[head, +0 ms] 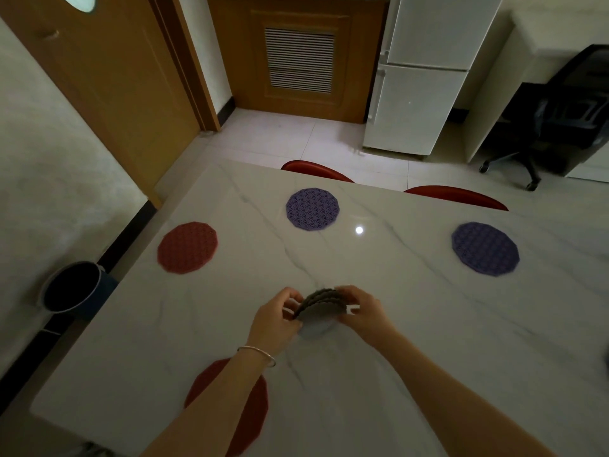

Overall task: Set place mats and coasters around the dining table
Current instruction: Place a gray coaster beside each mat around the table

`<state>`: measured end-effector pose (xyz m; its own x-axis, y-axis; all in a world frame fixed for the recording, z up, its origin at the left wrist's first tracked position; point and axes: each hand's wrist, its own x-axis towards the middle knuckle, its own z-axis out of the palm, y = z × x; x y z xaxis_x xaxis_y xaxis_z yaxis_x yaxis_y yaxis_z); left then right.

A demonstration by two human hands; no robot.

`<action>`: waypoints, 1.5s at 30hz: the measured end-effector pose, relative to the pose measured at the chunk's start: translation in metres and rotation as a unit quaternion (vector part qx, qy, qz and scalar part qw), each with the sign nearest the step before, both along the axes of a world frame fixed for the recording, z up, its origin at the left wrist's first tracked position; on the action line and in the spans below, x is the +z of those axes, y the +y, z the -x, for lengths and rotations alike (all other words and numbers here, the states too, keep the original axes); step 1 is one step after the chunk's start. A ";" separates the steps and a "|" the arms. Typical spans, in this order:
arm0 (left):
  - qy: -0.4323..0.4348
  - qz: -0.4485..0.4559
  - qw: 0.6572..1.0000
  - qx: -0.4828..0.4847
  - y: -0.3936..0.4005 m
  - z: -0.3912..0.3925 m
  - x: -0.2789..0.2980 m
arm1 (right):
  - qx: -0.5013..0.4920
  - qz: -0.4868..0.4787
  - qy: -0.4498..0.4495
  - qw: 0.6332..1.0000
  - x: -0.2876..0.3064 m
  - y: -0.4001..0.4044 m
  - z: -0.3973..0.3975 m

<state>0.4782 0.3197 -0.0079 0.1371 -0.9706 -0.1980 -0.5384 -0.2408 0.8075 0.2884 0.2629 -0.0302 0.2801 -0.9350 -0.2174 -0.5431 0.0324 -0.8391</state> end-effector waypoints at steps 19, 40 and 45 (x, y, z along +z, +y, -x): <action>-0.022 0.048 0.998 0.045 0.021 -0.002 -0.017 | 0.001 0.110 0.083 0.990 0.002 0.042 -0.007; 0.413 -0.232 0.880 -0.014 0.032 -0.003 0.071 | -0.206 -0.142 -0.150 0.957 0.089 0.083 0.012; 0.421 -0.261 0.868 -0.021 0.047 0.002 0.081 | -0.213 -0.145 -0.166 0.952 0.096 0.098 0.015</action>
